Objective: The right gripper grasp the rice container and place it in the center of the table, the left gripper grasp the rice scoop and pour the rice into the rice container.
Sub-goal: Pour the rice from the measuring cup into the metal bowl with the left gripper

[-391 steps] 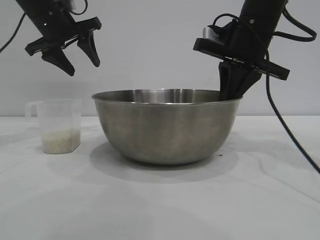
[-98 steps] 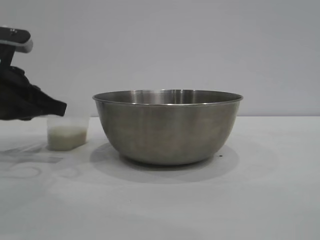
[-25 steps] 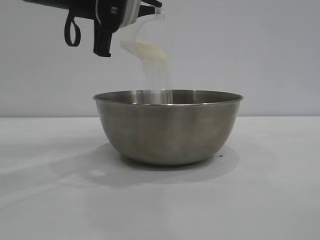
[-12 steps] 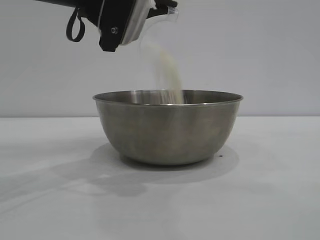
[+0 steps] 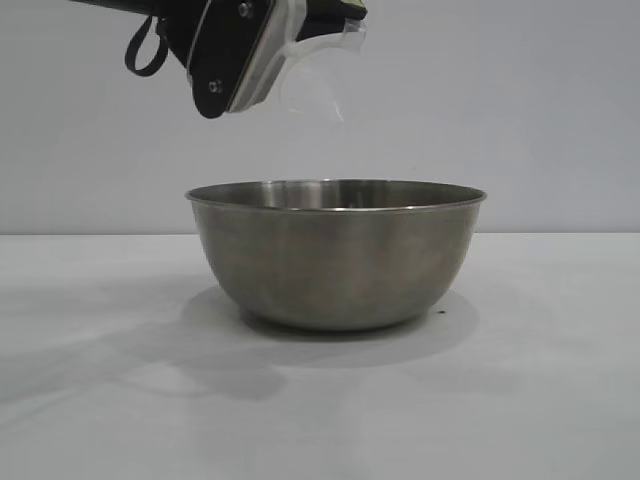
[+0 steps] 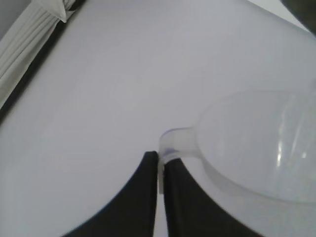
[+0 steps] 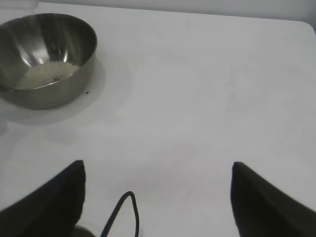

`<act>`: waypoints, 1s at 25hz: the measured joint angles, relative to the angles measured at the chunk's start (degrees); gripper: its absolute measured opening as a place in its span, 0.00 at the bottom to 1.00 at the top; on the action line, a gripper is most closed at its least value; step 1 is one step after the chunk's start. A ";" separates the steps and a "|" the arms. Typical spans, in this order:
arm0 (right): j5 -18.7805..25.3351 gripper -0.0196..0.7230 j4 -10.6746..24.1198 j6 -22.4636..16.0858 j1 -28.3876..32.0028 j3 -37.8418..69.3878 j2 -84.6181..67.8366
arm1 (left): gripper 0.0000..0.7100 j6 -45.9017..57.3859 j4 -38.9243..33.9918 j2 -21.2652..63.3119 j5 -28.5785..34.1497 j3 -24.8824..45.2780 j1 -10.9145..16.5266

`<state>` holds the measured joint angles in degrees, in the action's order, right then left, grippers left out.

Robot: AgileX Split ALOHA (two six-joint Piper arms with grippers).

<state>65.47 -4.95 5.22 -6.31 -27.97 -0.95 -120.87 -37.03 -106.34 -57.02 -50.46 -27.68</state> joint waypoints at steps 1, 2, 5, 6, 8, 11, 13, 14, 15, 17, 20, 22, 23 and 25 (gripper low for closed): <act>0.00 0.76 0.00 0.00 0.00 0.00 0.00 | 0.00 0.00 0.00 0.00 0.00 0.00 0.00; 0.00 0.76 0.00 0.00 0.00 0.00 0.00 | 0.00 0.00 0.00 0.00 0.00 0.00 0.00; 0.00 0.76 0.00 0.00 0.00 0.00 0.00 | 0.00 0.00 0.00 0.00 0.00 0.00 0.00; 0.00 0.76 0.00 0.00 0.00 0.00 0.00 | 0.00 0.00 0.37 0.00 0.00 0.00 0.00; 0.00 0.76 0.00 0.00 0.00 0.00 0.00 | 0.00 0.57 1.73 0.00 0.00 0.00 -0.09; 0.00 0.76 0.00 0.00 0.00 0.00 0.00 | 0.00 2.41 4.89 0.00 -0.65 0.00 -0.09; 0.00 0.76 0.00 0.00 0.00 0.00 0.00 | 0.00 7.05 8.62 0.00 -1.49 0.00 -0.09; 0.00 0.76 0.00 0.00 0.00 0.00 0.00 | 0.00 9.30 10.89 0.00 -1.85 0.00 -0.09; 0.00 0.76 0.00 0.00 0.00 0.00 0.00 | 0.00 11.68 13.17 0.00 -1.97 0.00 -0.09; 0.00 0.76 0.00 0.00 0.00 0.00 0.00 | 0.00 16.51 16.59 0.00 -1.97 0.00 -0.09; 0.00 0.76 0.00 0.00 0.00 0.00 0.00 | 0.00 27.36 22.58 0.00 -2.27 0.00 -0.09; 0.00 0.76 0.00 0.00 0.00 0.00 0.00 | 0.00 36.96 27.57 0.00 -3.36 0.00 -0.09; 0.00 0.76 0.00 0.00 0.00 0.00 0.00 | 0.00 41.47 30.40 0.00 -3.95 0.00 -0.09; 0.00 0.76 0.00 0.00 0.00 0.00 0.00 | 0.00 49.31 35.16 0.00 -4.53 0.00 -0.09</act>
<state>65.47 -4.95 5.22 -6.31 -27.97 -0.95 -71.56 -1.87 -106.34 -61.55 -50.46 -27.78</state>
